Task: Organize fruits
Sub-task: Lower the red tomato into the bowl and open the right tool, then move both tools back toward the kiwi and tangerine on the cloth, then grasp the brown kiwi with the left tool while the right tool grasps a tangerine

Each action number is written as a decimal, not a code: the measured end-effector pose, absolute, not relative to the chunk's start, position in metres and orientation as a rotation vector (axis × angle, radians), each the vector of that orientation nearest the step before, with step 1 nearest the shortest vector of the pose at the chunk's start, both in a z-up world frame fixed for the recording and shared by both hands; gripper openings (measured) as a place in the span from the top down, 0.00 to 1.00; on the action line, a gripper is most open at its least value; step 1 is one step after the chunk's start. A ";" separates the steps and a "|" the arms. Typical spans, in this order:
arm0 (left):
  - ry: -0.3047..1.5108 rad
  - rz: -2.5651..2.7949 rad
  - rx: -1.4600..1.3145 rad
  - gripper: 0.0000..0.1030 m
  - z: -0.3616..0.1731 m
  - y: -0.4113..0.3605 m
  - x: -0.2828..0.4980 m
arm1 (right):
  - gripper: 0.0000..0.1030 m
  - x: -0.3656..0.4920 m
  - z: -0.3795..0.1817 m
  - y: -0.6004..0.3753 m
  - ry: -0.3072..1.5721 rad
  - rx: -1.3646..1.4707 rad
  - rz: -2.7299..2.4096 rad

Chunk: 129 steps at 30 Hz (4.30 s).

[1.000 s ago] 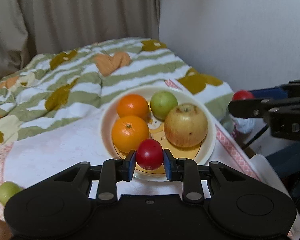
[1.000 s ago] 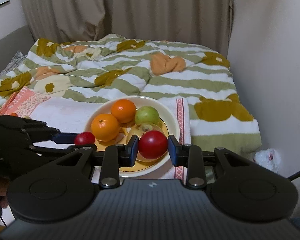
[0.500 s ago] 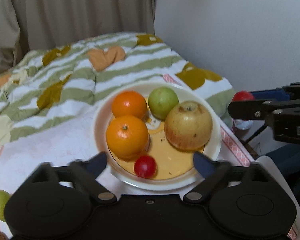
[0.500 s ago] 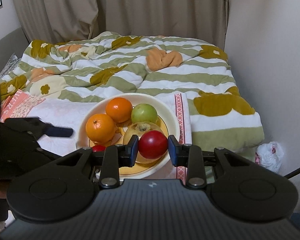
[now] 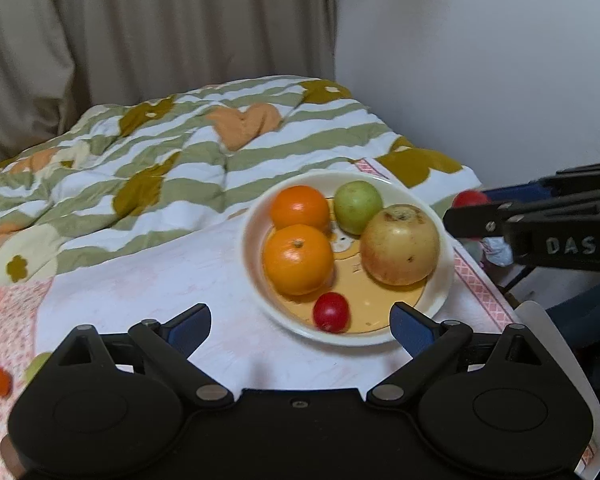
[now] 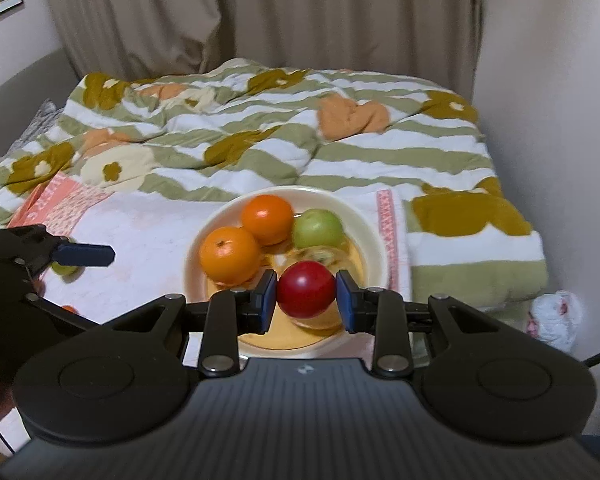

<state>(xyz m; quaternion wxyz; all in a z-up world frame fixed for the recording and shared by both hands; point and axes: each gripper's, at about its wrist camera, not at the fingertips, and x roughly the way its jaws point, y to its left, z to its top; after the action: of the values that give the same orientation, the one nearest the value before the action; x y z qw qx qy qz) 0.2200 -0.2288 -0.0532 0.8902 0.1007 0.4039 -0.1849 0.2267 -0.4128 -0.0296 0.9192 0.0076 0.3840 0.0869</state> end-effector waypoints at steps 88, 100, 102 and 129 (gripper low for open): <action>0.761 -0.325 0.227 0.00 -0.038 0.077 0.165 | 0.00 0.164 -0.043 -0.151 0.849 0.128 0.101; 0.889 -0.456 0.283 0.02 -0.085 0.060 0.213 | 0.00 0.197 -0.079 -0.144 0.946 0.144 0.081; 0.900 -0.472 0.290 0.02 -0.091 0.055 0.218 | 0.00 0.201 -0.084 -0.146 0.964 0.143 0.080; 0.994 -0.477 0.270 0.41 -0.116 0.052 0.219 | 0.33 0.215 -0.112 -0.135 1.029 0.094 0.133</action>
<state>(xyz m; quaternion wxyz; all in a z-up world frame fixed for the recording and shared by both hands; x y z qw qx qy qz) 0.2191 0.0524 -0.1160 0.8433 0.1278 0.4706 -0.2259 0.2155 -0.1350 -0.1116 0.8674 0.0450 0.4915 0.0634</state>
